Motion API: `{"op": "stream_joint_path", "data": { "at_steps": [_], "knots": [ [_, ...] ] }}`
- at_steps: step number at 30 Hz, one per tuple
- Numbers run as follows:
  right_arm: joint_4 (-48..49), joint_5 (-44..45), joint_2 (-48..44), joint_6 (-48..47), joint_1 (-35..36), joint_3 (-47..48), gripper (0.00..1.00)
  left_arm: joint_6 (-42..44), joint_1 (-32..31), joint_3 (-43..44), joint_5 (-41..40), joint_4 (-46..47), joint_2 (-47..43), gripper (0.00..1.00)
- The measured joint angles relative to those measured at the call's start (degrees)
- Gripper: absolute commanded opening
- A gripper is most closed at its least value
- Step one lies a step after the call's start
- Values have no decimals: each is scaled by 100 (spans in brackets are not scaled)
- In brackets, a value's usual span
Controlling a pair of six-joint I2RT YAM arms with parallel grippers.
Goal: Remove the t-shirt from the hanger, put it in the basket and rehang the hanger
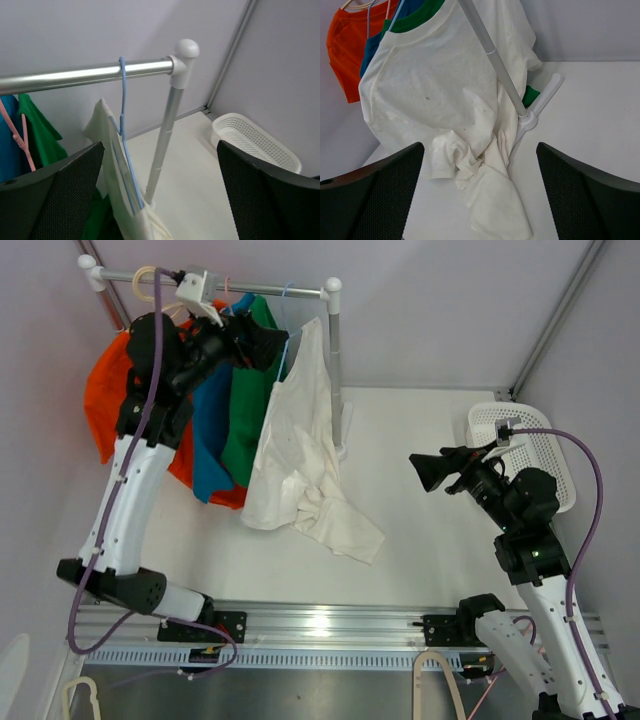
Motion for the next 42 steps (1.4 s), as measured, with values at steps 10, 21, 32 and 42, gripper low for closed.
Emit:
{"op": "stream_joint_path", "data": {
  "at_steps": [10, 21, 32, 42],
  "knots": [
    [-186, 103, 0, -37, 0, 4, 100, 791, -424, 1467, -1626, -883, 1639, 100],
    [-319, 149, -2, -114, 0, 20, 99, 826, -426, 1860, -2055, -988, 2334, 44],
    [-378, 234, -28, -122, 0, 66, 99, 813, -597, 1902, -2142, -940, 2487, 1],
    [-400, 208, -26, -122, 0, 66, 99, 1134, -1532, 1287, -4463, -310, 1528, 1]
  ]
}}
